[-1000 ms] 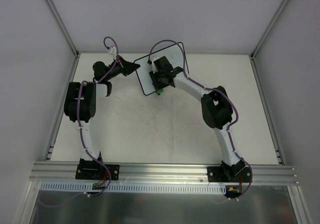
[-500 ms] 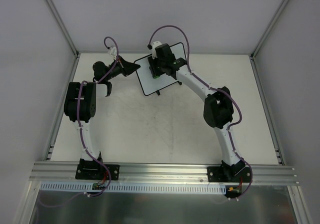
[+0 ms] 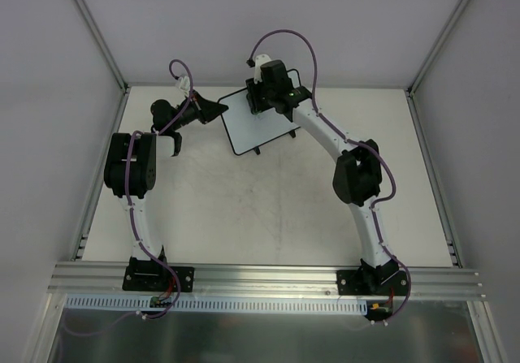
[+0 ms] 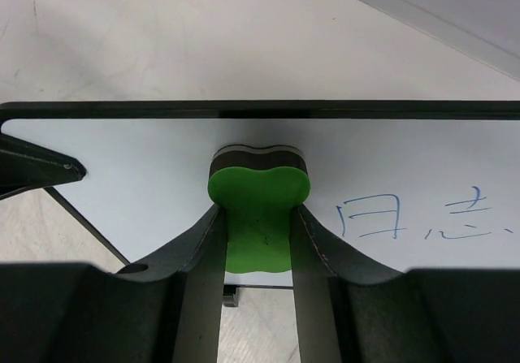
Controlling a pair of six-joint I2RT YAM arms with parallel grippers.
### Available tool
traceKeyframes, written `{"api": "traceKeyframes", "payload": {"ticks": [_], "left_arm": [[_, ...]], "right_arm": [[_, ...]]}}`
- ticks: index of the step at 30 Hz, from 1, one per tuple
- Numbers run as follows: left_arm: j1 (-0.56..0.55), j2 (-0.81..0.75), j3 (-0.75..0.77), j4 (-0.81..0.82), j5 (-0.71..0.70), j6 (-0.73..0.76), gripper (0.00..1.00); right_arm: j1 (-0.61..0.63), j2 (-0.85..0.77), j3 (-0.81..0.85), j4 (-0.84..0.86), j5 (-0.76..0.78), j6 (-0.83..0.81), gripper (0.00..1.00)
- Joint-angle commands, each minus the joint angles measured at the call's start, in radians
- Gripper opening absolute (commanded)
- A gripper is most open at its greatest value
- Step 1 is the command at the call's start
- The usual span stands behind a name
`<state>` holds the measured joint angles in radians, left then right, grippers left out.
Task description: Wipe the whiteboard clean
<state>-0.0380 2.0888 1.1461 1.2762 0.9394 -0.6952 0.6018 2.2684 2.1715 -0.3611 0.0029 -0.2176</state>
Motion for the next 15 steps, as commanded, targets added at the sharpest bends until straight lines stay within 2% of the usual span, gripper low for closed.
{"api": "traceKeyframes", "payload": {"ticks": [1, 6, 15], "left_arm": [[-0.017, -0.006, -0.009, 0.020, 0.084, 0.033, 0.00], [-0.017, -0.006, -0.006, 0.015, 0.084, 0.034, 0.00], [-0.022, -0.003, 0.000, 0.015, 0.085, 0.036, 0.00]], "right_arm": [[0.004, 0.006, 0.001, 0.019, -0.047, 0.012, 0.00], [0.004, -0.013, -0.058, 0.008, -0.064, 0.015, 0.00], [0.010, -0.067, -0.272, 0.030, -0.058, 0.021, 0.00]]}}
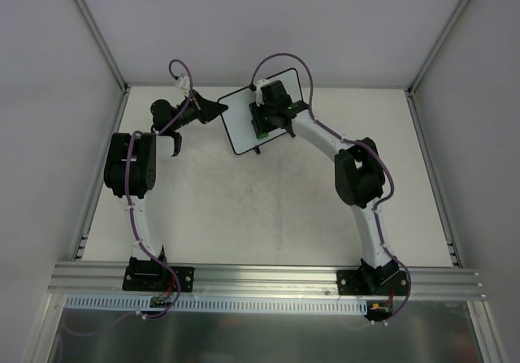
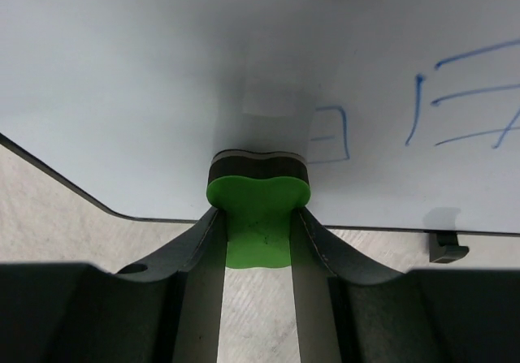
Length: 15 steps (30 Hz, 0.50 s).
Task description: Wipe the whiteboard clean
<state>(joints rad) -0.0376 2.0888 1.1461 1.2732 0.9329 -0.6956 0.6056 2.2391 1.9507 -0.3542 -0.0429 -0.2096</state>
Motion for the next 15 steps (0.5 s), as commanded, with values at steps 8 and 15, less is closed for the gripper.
{"api": "traceKeyframes", "payload": {"ticks": [8, 15], "left_arm": [[-0.024, -0.001, 0.000, 0.015, 0.093, 0.039, 0.00], [-0.025, -0.004, -0.003, 0.015, 0.096, 0.041, 0.00]], "right_arm": [[0.008, -0.084, -0.156, 0.092, -0.002, 0.019, 0.00], [0.006, -0.093, -0.125, 0.113, 0.021, 0.006, 0.00]]}}
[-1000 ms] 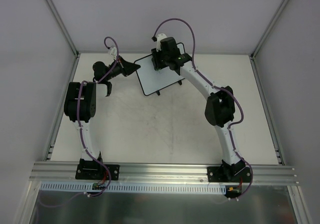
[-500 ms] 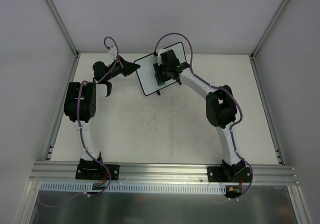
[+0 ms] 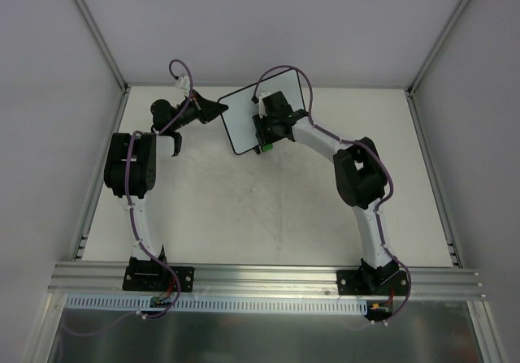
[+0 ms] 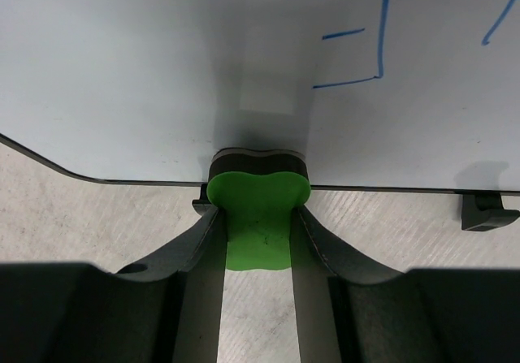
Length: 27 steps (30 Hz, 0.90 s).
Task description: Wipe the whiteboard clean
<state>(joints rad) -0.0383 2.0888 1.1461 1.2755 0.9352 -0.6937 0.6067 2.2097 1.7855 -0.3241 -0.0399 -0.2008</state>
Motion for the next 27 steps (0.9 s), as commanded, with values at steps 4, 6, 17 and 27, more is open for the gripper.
{"api": "traceKeyframes", "payload": {"ticks": [4, 6, 17, 27], "left_arm": [[-0.025, -0.006, -0.002, 0.013, 0.094, 0.037, 0.00], [-0.025, -0.006, -0.002, 0.013, 0.096, 0.039, 0.00], [-0.026, -0.003, -0.005, 0.022, 0.111, 0.036, 0.00], [-0.026, -0.001, -0.008, 0.041, 0.131, 0.028, 0.00]], "right_arm": [[0.004, -0.056, 0.107, 0.079, 0.032, -0.018, 0.00], [-0.001, -0.053, 0.153, 0.077, 0.032, -0.023, 0.00], [-0.016, -0.010, 0.321, 0.051, 0.061, -0.039, 0.00], [-0.035, 0.025, 0.339, 0.034, 0.006, -0.026, 0.00]]}}
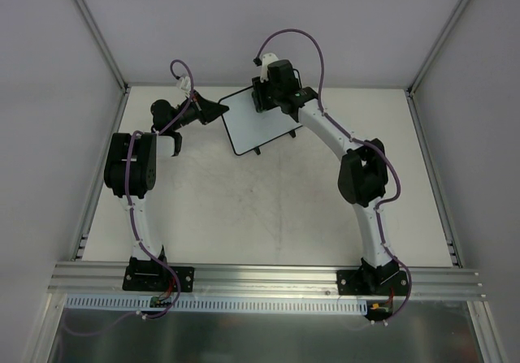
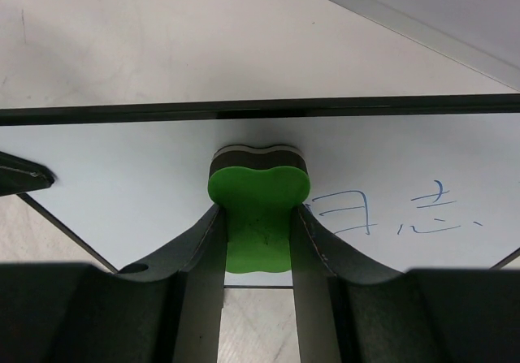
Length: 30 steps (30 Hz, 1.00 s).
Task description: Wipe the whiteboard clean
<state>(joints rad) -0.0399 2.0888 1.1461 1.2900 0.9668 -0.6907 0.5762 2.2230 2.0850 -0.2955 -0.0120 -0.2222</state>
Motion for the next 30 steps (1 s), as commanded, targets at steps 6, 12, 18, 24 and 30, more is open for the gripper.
{"api": "traceKeyframes", "payload": {"ticks": [6, 12, 18, 24, 30], "left_arm": [[-0.025, -0.003, -0.002, 0.017, 0.105, 0.026, 0.00], [-0.025, -0.001, 0.001, 0.011, 0.105, 0.030, 0.00], [-0.025, 0.002, 0.006, 0.009, 0.108, 0.031, 0.00], [-0.025, 0.004, 0.009, 0.008, 0.110, 0.028, 0.00], [-0.025, 0.004, 0.007, 0.006, 0.112, 0.028, 0.00]], "right_arm": [[-0.015, 0.009, -0.038, 0.006, -0.060, -0.008, 0.00], [-0.016, -0.005, -0.137, 0.010, -0.085, -0.009, 0.00], [-0.016, -0.066, -0.311, 0.093, -0.086, -0.002, 0.00], [-0.018, -0.098, -0.382, 0.137, -0.088, 0.009, 0.00], [-0.024, -0.097, -0.324, 0.142, -0.082, 0.007, 0.00]]}}
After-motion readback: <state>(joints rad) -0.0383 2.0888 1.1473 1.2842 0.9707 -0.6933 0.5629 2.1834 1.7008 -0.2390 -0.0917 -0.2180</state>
